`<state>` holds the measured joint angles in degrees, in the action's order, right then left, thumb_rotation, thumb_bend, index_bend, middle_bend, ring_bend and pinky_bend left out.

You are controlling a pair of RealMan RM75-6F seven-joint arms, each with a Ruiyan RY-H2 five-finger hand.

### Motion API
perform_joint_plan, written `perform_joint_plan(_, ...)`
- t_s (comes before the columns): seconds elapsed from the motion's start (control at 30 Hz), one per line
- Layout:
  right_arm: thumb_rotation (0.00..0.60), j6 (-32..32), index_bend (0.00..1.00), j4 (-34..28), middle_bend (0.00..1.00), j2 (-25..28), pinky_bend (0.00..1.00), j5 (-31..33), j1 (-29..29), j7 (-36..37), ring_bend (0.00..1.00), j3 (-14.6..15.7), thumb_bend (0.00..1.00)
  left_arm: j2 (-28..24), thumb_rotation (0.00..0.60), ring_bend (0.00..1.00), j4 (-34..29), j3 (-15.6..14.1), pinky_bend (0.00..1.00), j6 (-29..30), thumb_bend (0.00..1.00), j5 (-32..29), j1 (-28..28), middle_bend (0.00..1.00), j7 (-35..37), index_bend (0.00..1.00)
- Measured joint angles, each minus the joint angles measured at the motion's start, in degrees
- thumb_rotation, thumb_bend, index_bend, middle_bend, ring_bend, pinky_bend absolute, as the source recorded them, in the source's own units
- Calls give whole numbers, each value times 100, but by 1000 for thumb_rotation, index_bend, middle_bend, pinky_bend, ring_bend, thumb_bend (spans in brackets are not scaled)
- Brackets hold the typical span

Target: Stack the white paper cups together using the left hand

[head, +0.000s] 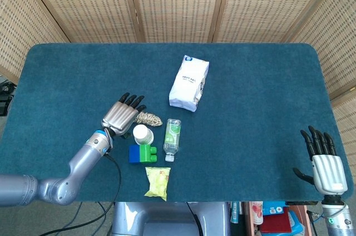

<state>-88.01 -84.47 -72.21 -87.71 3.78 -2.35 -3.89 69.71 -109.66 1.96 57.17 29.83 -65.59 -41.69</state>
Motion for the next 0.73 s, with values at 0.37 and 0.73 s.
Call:
perform_joint_plan(0.37, 600, 29, 0, -9, 0, 8, 0, 25, 14, -12, 0, -16, 52, 177, 600, 0, -95, -260, 0, 1462, 243, 2361, 1232, 0, 954, 116)
perform_joint_plan(0.73, 600, -13, 0, -58, 0, 33, 0, -36, 21, -74, 0, -15, 52, 1252, 600, 0, 1405, -1365, 0, 3999, 242, 4779, 3687, 0, 1530, 48)
